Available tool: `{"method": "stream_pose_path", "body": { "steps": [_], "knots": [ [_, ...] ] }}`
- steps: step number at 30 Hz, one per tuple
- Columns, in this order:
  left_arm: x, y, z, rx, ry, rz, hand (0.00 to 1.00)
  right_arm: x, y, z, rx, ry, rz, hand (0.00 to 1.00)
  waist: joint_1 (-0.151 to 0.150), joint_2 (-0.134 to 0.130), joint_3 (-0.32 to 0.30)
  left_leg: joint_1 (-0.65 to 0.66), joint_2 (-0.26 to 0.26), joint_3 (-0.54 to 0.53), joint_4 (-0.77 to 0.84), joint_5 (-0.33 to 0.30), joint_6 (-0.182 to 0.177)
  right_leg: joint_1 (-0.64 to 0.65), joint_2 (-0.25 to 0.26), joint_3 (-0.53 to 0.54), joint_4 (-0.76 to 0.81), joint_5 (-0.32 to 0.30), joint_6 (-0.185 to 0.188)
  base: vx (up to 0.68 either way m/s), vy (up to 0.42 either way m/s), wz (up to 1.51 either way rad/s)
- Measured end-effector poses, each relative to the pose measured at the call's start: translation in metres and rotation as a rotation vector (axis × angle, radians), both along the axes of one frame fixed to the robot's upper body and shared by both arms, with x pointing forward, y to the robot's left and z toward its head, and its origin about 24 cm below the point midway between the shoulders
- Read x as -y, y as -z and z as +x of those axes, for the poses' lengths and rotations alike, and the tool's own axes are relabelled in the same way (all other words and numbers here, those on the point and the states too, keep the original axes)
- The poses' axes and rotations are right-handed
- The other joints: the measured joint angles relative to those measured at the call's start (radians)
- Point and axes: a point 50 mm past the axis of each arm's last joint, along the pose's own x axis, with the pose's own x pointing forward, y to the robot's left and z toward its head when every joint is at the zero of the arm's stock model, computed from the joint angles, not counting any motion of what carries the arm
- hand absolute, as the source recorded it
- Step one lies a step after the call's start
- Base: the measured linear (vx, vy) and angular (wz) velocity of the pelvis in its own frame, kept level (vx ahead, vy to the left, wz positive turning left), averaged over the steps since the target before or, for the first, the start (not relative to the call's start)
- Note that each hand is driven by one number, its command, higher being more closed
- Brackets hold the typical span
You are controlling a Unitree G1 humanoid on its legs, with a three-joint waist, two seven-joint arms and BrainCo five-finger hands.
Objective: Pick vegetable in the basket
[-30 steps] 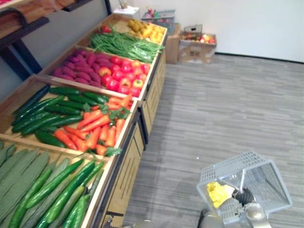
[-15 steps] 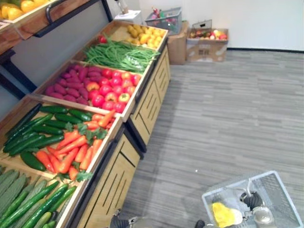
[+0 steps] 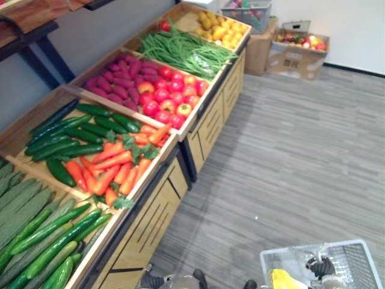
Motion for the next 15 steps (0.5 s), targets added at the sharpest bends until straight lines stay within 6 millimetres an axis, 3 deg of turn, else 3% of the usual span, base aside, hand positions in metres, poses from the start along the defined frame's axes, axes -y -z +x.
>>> {"method": "stream_pose_path", "body": {
  "steps": [1, 2, 4, 5, 6, 8, 9, 12, 15],
  "knots": [
    [0.0, 0.001, -0.003, -0.006, -0.001, -0.002, 0.0, -0.001, 0.0, 0.001, 0.001, -0.002, 0.002, 1.0, 0.003, 0.0, -0.001, 0.015, -0.006, -0.001, -0.023, 0.001, 0.002, 0.004, -0.002, -0.005, 0.005, -0.004, 0.006, -0.09, 0.023, 0.16],
    [0.001, 0.002, -0.008, -0.021, -0.004, -0.005, 0.0, -0.001, -0.001, 0.003, 0.008, -0.001, 0.001, 1.0, 0.007, -0.005, -0.001, 0.032, -0.025, -0.001, -0.055, -0.011, 0.019, 0.001, -0.017, -0.024, 0.047, -0.04, 0.035, -0.08, 0.079, 0.38],
    [-0.001, 0.003, -0.018, -0.045, 0.0, -0.003, 0.0, 0.001, 0.003, -0.01, -0.026, 0.014, -0.006, 1.0, -0.008, -0.01, -0.015, 0.064, -0.049, 0.003, -0.047, -0.078, 0.052, -0.01, -0.08, -0.084, 0.195, -0.132, 0.103, -0.02, 0.149, 0.78],
    [-0.003, 0.003, -0.021, -0.051, 0.003, 0.002, 0.0, 0.001, 0.004, -0.014, -0.035, 0.016, -0.007, 1.0, -0.008, -0.02, -0.02, 0.064, -0.055, -0.007, -0.046, -0.095, 0.057, -0.023, -0.108, -0.085, 0.274, -0.15, 0.116, -0.01, 0.11, 0.75],
    [-0.003, 0.004, -0.025, -0.064, -0.001, 0.001, 0.0, 0.001, 0.004, -0.012, -0.032, 0.015, -0.01, 1.0, 0.002, -0.027, -0.021, 0.062, -0.067, -0.029, -0.04, -0.109, 0.065, -0.095, -0.164, -0.017, 0.472, -0.141, 0.122, -0.02, 0.076, 0.5],
    [-0.01, 0.003, -0.027, -0.074, 0.018, 0.022, 0.0, -0.003, 0.005, -0.009, -0.027, 0.012, 0.003, 1.0, -0.003, -0.022, -0.02, 0.08, -0.067, -0.082, -0.04, -0.112, 0.078, -0.2, -0.187, 0.111, 0.69, -0.051, 0.149, 0.02, 0.113, 0.74],
    [-0.014, 0.002, -0.028, -0.076, 0.02, 0.033, 0.0, -0.009, 0.008, -0.011, -0.039, 0.014, 0.022, 1.0, -0.01, -0.023, -0.021, 0.086, -0.064, -0.123, -0.04, -0.113, 0.083, -0.227, -0.18, 0.161, 0.731, -0.074, 0.123, 0.08, 0.098, 0.95],
    [-0.023, -0.001, -0.027, -0.072, 0.015, 0.054, 0.0, -0.013, 0.012, -0.014, -0.053, 0.016, 0.04, 1.0, -0.025, -0.037, -0.021, 0.086, -0.058, -0.234, -0.042, -0.112, 0.084, -0.249, -0.157, 0.198, 0.644, -0.096, 0.087, 0.15, 0.015, 1.18],
    [-0.02, -0.001, -0.017, -0.047, 0.013, 0.044, 0.0, -0.012, 0.014, -0.021, -0.069, 0.028, 0.045, 1.0, -0.026, -0.034, -0.02, 0.08, -0.052, -0.346, -0.042, -0.12, 0.069, -0.26, -0.096, 0.388, 0.359, -0.086, 0.095, 0.2, -0.107, 1.1]
  ]
}}
